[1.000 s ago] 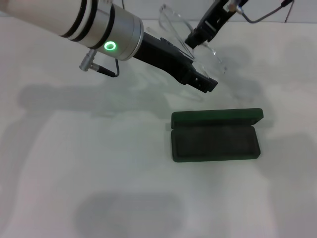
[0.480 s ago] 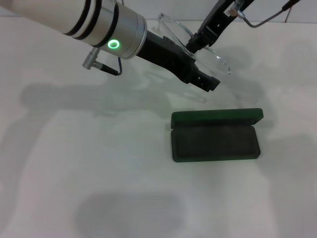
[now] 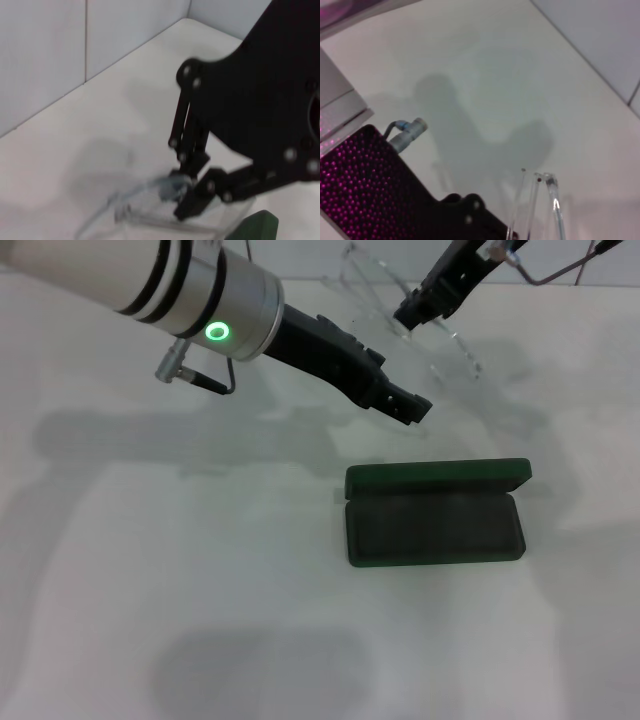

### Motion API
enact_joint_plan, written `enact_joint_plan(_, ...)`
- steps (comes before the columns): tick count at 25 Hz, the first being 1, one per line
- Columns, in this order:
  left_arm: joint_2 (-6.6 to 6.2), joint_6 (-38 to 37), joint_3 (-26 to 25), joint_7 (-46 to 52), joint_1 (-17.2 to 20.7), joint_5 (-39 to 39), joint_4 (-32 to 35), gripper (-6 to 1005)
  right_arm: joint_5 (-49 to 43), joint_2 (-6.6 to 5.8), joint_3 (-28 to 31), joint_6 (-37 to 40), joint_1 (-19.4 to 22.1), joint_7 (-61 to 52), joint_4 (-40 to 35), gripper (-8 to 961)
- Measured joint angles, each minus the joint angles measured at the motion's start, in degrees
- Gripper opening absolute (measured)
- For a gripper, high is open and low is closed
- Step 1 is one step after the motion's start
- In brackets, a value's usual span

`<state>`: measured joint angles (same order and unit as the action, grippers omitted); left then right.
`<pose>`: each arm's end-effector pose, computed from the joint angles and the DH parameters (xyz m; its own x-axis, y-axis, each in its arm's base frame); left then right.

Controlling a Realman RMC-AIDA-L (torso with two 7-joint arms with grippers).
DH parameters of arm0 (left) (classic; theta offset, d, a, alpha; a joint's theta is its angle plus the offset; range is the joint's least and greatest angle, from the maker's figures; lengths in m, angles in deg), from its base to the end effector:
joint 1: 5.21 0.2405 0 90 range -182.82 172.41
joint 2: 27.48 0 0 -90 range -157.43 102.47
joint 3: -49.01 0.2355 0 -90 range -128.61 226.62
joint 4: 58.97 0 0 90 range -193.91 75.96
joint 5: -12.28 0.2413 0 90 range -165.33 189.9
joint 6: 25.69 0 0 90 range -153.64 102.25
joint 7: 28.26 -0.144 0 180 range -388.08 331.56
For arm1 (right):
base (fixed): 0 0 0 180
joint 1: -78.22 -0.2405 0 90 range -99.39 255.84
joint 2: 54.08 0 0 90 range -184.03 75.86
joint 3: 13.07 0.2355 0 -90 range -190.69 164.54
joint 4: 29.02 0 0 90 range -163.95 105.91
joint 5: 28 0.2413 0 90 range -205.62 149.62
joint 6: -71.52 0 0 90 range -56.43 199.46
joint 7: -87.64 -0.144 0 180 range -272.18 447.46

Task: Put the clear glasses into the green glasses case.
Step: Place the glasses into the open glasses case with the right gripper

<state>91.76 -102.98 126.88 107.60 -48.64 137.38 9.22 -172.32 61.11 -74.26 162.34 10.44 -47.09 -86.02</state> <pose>-0.0710 0.4013 -0.0178 0.8921 0.4394 0.1053 0.4517 -0.8715 -0.1910 0.0090 0.4463 0.0362 0.9229 -0.3636 0.1265 -0.3150 -0.9022 -0.2948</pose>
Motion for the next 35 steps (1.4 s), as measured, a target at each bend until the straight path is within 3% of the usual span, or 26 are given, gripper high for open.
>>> enact_joint_plan(7,-0.19,-0.31,-1.24,-0.44,1.98,0.02,1.82,884,0.26,-0.46,0.14,0.98,3.55,2.22,-5.11,86)
enact_joint_plan(11,0.20,-0.39,-7.26,-3.62,6.32,-2.32,5.87,884,1.48,-1.08,0.24,4.53,6.14,5.59,-9.66,86)
enact_joint_plan(14,0.05,-0.38,-11.81,-8.23,9.15,-8.96,6.12,884,3.00,-1.28,0.27,6.83,9.47,7.27,-15.07,86)
enact_joint_plan(21,0.27,0.11,-18.58,-25.17,16.13,-25.28,-1.34,884,7.40,-0.52,-0.03,11.71,14.95,13.36,-22.83,87)
enact_joint_plan(26,0.18,-0.22,-22.18,-35.43,17.99,-33.28,-10.07,884,9.49,-0.02,-0.92,17.28,15.74,16.06,-24.09,87)
enact_joint_plan(29,0.05,-0.32,-23.15,-39.81,18.63,-35.43,-13.28,884,9.35,0.04,-3.59,18.62,15.17,15.15,-24.15,87)
enact_joint_plan(35,0.05,-0.37,-23.48,-41.41,19.41,-35.36,-14.28,885,6.81,0.55,-16.83,15.38,15.33,10.67,-23.52,86)
